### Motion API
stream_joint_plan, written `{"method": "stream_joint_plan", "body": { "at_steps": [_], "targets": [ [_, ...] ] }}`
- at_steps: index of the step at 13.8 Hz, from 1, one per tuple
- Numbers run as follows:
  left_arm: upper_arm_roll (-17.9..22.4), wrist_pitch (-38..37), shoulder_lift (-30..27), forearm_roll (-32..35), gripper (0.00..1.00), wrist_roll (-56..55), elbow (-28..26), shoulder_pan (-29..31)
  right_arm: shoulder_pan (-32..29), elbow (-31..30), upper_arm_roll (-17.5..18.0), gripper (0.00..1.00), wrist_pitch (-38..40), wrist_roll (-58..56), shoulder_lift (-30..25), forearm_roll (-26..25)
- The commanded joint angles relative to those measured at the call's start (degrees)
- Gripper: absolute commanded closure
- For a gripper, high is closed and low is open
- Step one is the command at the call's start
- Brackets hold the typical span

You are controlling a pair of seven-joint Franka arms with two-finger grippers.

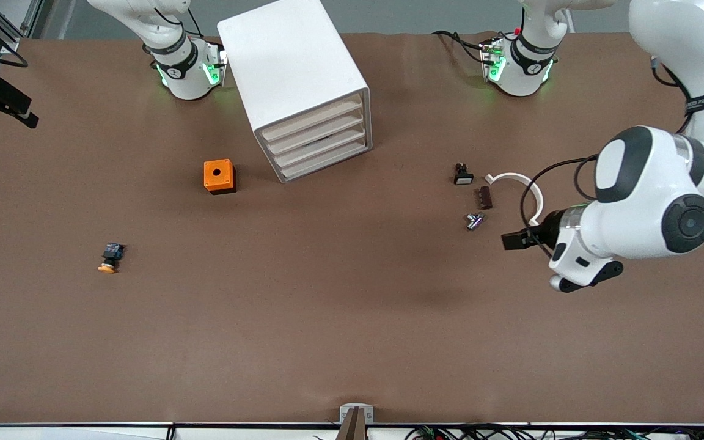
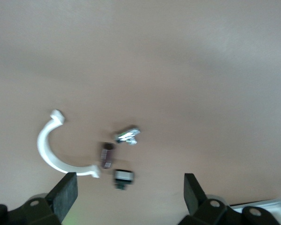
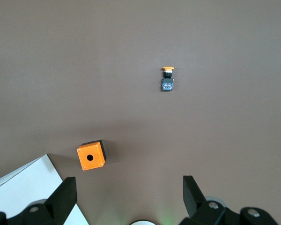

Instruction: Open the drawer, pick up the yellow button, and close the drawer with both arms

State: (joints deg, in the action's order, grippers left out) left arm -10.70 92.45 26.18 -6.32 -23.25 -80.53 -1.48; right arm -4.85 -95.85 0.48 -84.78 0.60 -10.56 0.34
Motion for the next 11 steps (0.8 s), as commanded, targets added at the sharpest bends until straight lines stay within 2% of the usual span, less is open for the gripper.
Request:
{"method": "stream_joint_plan", "body": {
  "at_steps": [1, 4, 9, 11],
  "targets": [
    [-1.16, 0.36, -7.09, 2.10, 0.00, 9.69, -8.57, 4.19, -0.07, -1.27, 0.05, 0.00, 0.23, 0.11, -1.84, 0.80],
    [-1.16, 0.71, -13.68, 2.10, 0.00, 18.57, -14.19, 9.11, 0.11, -1.09, 0.31, 0.00, -0.03, 0.11, -2.01, 0.81],
    [-0.90, 7.11, -24.58, 2.80, 0.00, 21.49, -25.18, 12.11, 0.28, -0.66, 0.14, 0.00, -0.47, 0.02, -2.01, 1.07],
    [-0.99, 8.88, -27.14, 3.51, 0.00, 21.49, -26.52, 12.55, -0.06, -0.30, -0.39, 0.00, 0.05, -0.24, -2.01, 1.94]
  ]
}}
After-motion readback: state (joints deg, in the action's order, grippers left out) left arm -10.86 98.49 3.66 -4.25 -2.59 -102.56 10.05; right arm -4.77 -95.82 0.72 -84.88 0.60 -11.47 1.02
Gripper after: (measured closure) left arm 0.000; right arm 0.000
